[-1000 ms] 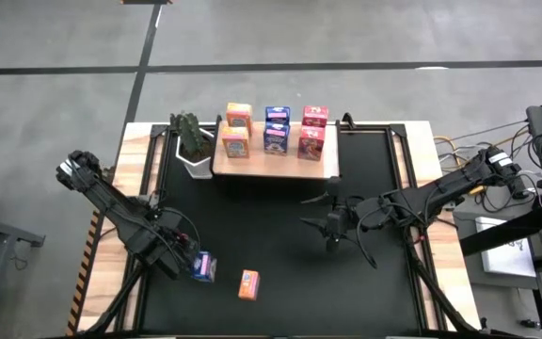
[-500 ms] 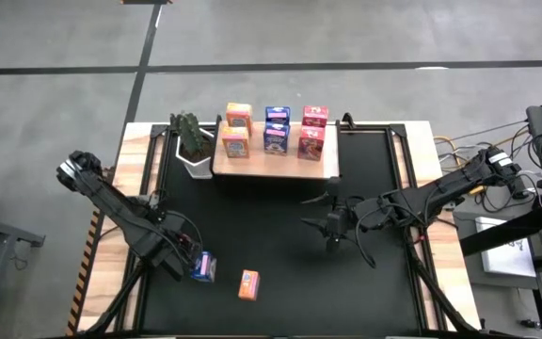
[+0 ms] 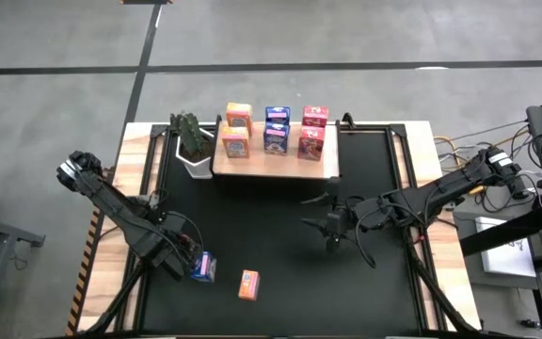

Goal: Stack cereal on shelf
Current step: Put the red cereal box on the shelf aligned with the other red cereal boxes

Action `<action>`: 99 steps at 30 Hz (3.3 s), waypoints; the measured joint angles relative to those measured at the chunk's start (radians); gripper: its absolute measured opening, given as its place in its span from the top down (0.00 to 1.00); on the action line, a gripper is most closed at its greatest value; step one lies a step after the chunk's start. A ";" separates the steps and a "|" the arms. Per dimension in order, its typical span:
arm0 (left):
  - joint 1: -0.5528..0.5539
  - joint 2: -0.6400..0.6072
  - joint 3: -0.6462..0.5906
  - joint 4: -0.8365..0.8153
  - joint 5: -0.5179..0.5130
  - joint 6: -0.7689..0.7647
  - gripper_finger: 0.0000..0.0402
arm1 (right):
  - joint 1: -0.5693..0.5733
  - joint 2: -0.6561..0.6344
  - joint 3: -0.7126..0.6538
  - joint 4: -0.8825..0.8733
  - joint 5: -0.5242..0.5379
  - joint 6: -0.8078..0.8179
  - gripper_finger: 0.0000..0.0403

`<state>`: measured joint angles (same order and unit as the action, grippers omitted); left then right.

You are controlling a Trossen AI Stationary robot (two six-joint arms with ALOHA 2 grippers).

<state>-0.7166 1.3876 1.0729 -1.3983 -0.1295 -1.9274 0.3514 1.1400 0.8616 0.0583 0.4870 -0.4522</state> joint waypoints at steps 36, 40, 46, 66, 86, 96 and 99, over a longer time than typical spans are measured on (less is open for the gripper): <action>0.324 0.387 1.120 -0.135 -0.535 1.779 0.63 | 0.162 -0.230 -0.079 -0.245 0.000 0.252 0.50; 0.384 0.464 1.221 -0.132 -0.534 1.956 0.63 | 0.168 -0.230 -0.079 -0.247 -0.001 0.261 0.50; 0.504 0.526 1.274 -0.092 -0.424 2.130 0.63 | 0.168 -0.229 -0.079 -0.258 0.000 0.287 0.50; 0.849 0.627 1.262 0.072 -0.077 2.299 0.63 | 0.168 -0.229 -0.080 -0.268 0.003 0.322 0.50; 0.891 0.651 1.268 0.118 -0.068 2.349 0.60 | 0.168 -0.229 -0.080 -0.271 0.003 0.376 0.50; 0.891 0.663 1.268 0.134 -0.068 2.356 0.47 | 0.168 -0.227 -0.080 -0.271 0.003 0.410 0.50; 0.891 0.663 1.268 0.144 -0.068 2.356 0.45 | 0.168 -0.227 -0.080 -0.271 0.003 0.411 0.50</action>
<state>0.1741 2.0510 2.3409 -1.2542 -0.1974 0.4286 0.5194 0.9127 0.7815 -0.2131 0.4900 -0.0410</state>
